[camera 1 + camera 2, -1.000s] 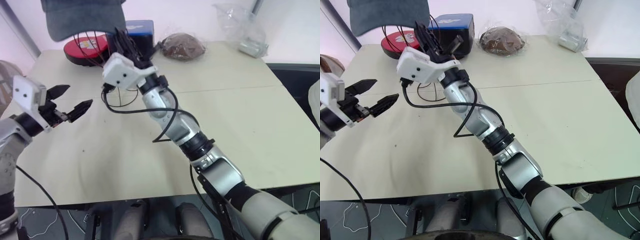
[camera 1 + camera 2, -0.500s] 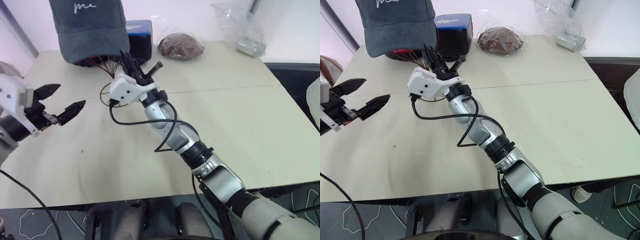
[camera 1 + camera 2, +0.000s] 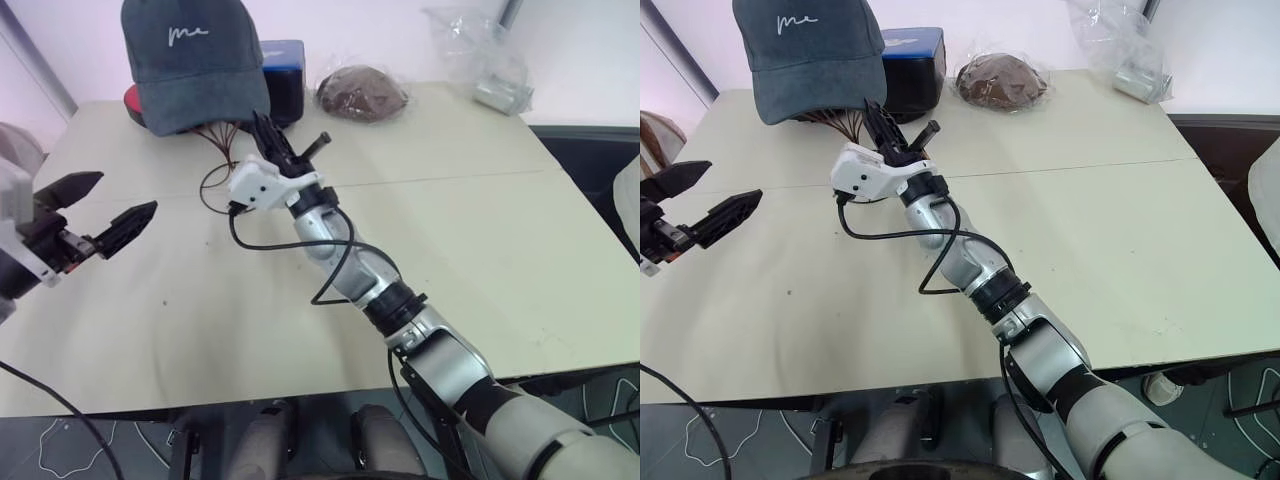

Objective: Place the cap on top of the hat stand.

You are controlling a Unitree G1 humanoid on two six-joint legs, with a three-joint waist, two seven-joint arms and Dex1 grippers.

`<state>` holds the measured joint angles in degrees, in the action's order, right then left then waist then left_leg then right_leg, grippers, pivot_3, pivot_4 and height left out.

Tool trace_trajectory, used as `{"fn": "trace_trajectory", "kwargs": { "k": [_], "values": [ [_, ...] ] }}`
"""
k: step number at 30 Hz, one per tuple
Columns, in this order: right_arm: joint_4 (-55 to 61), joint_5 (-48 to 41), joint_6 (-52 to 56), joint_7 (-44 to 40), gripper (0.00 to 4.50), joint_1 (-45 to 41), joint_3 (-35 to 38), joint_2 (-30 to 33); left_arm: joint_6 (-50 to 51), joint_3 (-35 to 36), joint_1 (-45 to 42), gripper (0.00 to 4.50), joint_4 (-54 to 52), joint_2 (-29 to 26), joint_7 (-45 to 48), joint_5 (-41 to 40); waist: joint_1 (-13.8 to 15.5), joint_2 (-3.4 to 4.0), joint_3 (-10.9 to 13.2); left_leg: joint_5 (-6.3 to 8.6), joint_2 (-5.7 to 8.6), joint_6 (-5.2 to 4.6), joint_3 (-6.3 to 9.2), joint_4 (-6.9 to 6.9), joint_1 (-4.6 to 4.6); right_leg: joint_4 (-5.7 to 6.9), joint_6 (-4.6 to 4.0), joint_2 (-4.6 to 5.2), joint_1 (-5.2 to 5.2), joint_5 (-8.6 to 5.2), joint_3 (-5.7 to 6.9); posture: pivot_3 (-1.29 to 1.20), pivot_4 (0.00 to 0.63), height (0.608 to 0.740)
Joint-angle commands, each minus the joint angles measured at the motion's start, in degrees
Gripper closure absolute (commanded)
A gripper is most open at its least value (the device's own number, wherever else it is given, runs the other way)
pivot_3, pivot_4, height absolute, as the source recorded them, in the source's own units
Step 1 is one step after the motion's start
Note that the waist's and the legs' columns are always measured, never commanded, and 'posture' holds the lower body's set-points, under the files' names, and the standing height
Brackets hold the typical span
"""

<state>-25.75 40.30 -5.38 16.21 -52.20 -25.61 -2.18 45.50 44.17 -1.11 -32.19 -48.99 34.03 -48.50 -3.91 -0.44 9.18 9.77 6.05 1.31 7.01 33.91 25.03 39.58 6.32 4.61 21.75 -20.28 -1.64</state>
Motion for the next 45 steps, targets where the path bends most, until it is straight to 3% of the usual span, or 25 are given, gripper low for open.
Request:
{"fn": "trace_trajectory", "kwargs": {
  "k": [1,40,41,45],
  "values": [
    [0.0,0.3,-1.3,1.1,4.45,-0.5,-0.4,-0.4,0.2,2.9,0.3,0.0,-1.9,0.0,-1.6,-2.4,0.0,0.0,0.0,0.0,0.0,0.0,0.0,0.0,0.0,0.0,0.0,0.0,-0.01,0.0,0.0,0.0,0.15,0.74],
    [4.0,-2.3,-10.8,-9.7,4.45,7.0,-2.9,3.6,-4.2,-1.5,-0.5,0.0,1.4,0.2,-3.8,-2.9,0.0,-0.01,0.0,0.0,-0.01,0.01,0.0,0.0,0.0,0.0,-0.01,-0.02,-0.02,0.0,0.0,0.0,0.15,0.74],
    [4.1,-2.2,-10.9,-9.8,3.8,7.1,-2.9,3.6,-4.3,-1.6,-0.5,0.0,1.4,0.1,-3.8,-2.8,0.0,-0.02,0.0,0.0,-0.01,0.01,0.0,0.0,0.0,0.0,-0.01,-0.02,-0.02,0.0,0.0,0.0,0.15,0.74],
    [3.9,-2.0,-10.8,-10.3,2.01,7.3,-3.0,3.6,-4.6,-1.8,-0.6,0.0,1.6,0.1,-3.7,-2.7,0.0,-0.01,0.0,0.0,-0.01,0.01,0.0,0.01,0.0,0.0,-0.01,-0.02,-0.02,0.0,0.0,0.0,0.15,0.74]
  ]
}}
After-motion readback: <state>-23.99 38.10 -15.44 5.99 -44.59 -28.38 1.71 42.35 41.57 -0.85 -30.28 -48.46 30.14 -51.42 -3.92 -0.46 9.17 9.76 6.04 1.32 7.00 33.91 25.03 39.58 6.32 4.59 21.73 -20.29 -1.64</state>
